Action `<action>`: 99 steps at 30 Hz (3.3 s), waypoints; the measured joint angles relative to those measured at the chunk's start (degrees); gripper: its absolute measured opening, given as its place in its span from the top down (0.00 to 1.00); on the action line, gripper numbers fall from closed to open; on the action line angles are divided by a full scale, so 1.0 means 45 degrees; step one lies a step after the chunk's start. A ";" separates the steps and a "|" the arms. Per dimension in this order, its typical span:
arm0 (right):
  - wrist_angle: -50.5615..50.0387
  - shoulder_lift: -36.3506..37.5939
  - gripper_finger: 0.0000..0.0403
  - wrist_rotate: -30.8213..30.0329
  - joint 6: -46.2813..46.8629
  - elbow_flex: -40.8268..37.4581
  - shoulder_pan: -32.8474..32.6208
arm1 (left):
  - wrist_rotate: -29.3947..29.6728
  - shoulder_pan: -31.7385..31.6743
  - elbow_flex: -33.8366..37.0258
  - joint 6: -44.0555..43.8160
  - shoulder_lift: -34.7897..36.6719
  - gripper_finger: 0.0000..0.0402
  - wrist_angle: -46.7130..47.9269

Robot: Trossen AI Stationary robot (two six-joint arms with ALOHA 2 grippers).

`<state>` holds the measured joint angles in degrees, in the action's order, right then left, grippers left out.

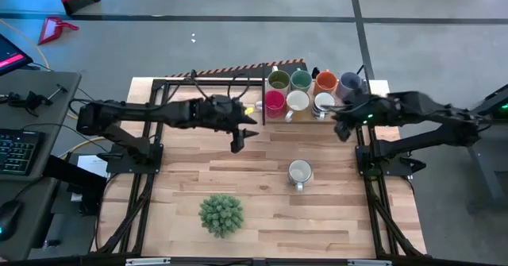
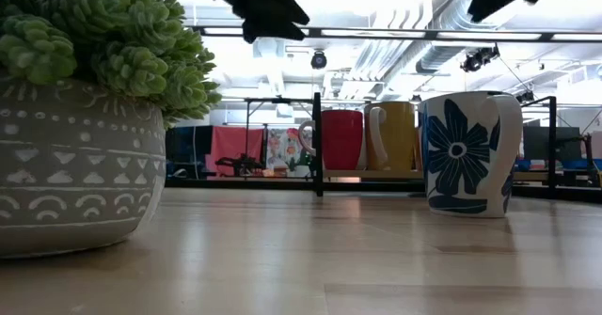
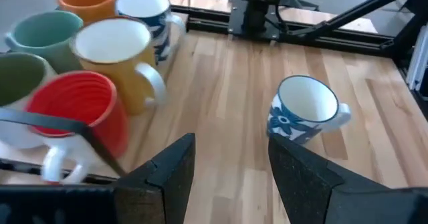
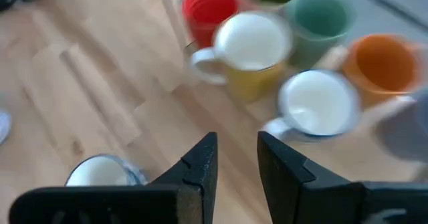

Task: Place coffee mugs
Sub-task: Put the white mug on the shelf

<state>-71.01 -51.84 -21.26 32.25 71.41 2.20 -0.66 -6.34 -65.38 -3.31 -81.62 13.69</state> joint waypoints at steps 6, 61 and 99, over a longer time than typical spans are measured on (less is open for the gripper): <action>0.2824 -0.0003 0.79 0.1931 -0.0815 -0.2460 -0.0175 | 0.0178 0.0734 0.1374 -0.0049 0.0005 0.55 -0.1892; 0.6337 -0.4685 0.79 0.1719 -0.0035 -0.4194 -0.3502 | 0.0294 0.1920 0.5707 -0.0237 0.3804 0.55 -0.5454; 0.6097 -0.7218 0.99 0.1853 0.2424 -0.4155 -0.3437 | 0.0294 0.1920 0.5707 -0.0214 0.3784 0.55 -0.5289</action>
<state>-43.58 -84.32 -12.92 43.16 52.71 -13.27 0.67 2.30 -39.70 -4.27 -64.60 -10.11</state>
